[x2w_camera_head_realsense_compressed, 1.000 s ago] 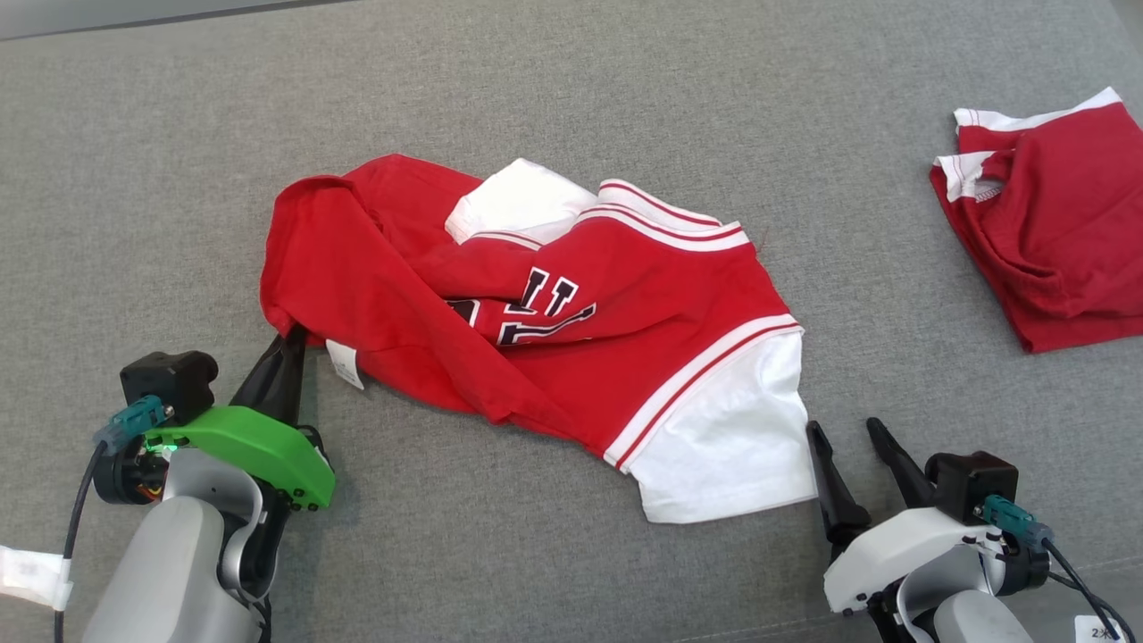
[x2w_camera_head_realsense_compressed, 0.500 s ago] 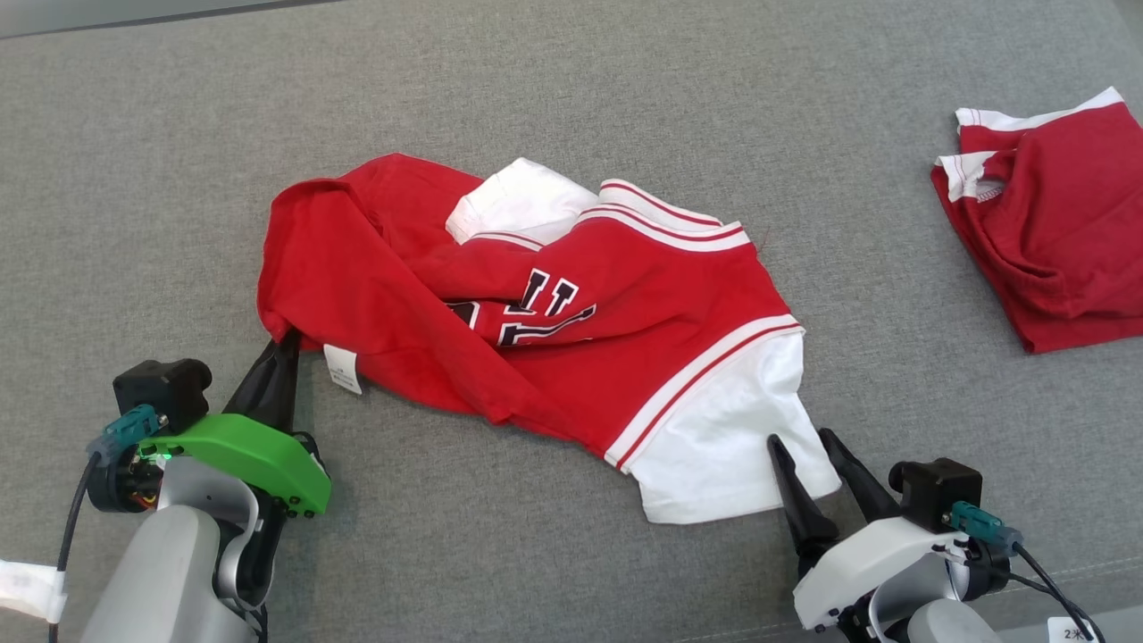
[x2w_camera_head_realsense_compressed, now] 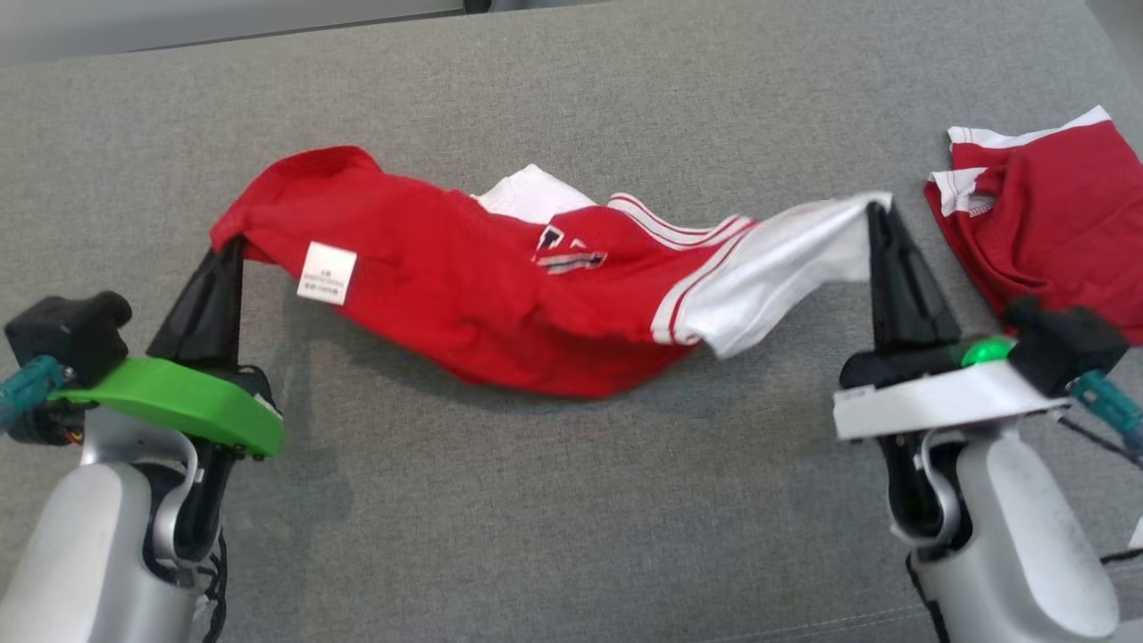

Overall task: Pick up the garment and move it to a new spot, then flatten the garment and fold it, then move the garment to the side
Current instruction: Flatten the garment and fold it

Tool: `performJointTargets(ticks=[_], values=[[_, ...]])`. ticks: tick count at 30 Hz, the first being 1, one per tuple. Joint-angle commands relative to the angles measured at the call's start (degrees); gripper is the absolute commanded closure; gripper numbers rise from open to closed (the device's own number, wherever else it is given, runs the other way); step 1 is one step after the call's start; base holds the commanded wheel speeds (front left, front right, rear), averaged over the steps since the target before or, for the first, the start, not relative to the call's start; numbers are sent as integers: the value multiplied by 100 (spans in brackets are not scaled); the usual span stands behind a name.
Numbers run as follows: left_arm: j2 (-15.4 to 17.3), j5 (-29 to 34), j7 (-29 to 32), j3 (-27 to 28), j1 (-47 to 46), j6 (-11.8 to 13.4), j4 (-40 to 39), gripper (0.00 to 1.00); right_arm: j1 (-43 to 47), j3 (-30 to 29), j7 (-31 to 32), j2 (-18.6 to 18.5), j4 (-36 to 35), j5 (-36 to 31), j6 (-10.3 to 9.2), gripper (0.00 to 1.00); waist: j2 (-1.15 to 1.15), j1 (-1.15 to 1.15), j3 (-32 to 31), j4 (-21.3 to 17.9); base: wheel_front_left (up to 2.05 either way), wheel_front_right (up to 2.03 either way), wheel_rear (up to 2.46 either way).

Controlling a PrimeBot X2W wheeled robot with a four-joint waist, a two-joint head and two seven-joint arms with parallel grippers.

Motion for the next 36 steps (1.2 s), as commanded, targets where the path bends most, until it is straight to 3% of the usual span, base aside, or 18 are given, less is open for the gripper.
performJointTargets(ticks=[1,13,23,27,30,36], values=[[113,-133,142,110,-78,64,-352,100,-371,-165,-64,-8,-133,-37,1,100,-1,0,-85,24,0,0,0],[597,-362,358,853,-708,287,-1982,100,-2275,-993,-110,-23,-805,-486,0,100,-1,0,-300,210,0,0,0],[912,-152,387,1234,-1027,554,-2987,100,-3018,-1220,340,-149,-1536,-716,0,100,-1,0,-461,213,0,0,0],[880,-105,329,1173,-1091,567,-2922,100,-3070,-1192,570,-191,-1381,-631,0,100,-1,0,-385,226,0,0,0],[807,-178,304,1001,-1321,441,-2703,100,-3241,-1117,686,-256,-1103,-580,0,100,-1,0,-271,241,0,0,0],[633,-103,154,581,-2345,120,-1591,100,-4163,-864,762,-537,99,-451,0,100,-1,0,7,276,0,0,0]])
